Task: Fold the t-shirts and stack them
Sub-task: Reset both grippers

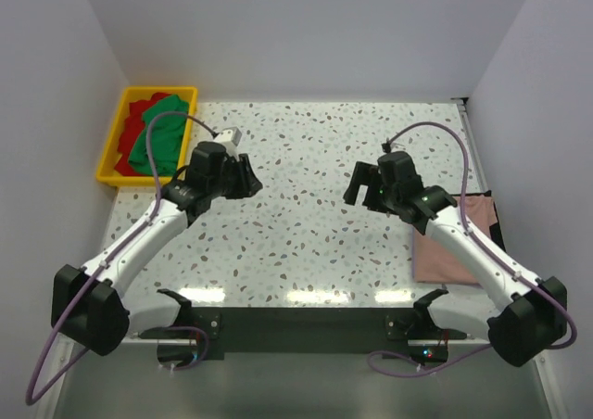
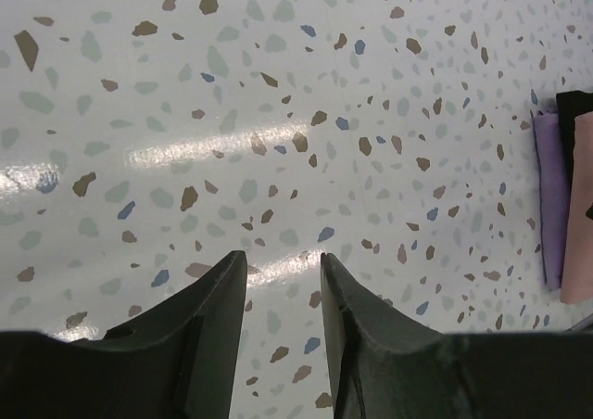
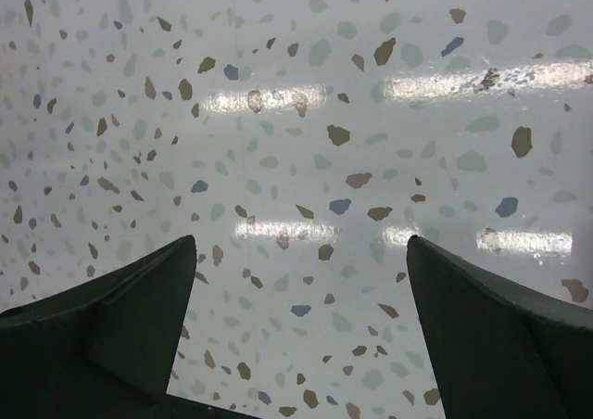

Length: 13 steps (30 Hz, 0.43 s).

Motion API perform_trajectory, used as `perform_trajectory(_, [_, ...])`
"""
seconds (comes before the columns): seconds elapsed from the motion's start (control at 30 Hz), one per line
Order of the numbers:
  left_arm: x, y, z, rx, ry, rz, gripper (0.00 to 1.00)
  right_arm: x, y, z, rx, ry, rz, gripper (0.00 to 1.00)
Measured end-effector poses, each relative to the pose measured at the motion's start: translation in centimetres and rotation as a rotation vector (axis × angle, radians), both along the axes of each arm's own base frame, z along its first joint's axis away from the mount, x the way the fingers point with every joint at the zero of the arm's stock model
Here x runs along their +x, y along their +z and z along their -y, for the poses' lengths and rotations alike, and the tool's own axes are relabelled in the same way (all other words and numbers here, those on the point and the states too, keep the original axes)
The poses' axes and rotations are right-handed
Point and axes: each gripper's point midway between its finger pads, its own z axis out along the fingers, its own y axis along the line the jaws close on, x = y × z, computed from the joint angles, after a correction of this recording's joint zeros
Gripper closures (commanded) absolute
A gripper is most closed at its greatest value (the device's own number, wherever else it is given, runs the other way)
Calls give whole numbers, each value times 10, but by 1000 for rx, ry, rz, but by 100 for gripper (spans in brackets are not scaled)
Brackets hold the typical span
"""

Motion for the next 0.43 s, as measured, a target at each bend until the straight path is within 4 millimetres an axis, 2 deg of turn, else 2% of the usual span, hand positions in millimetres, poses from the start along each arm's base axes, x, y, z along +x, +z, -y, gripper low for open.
perform_trajectory(0.07, [-1,4,-6,18,14,23,57,2,-10,-8,-4,23,-6,1])
perform_trajectory(0.17, [-1,3,-12,41,34,36,57,4,-18,-8,-14,25,-5,1])
perform_trajectory(0.43, [-3,-5,-18,78,38,29,57,15,-16,-9,-41,36,30,1])
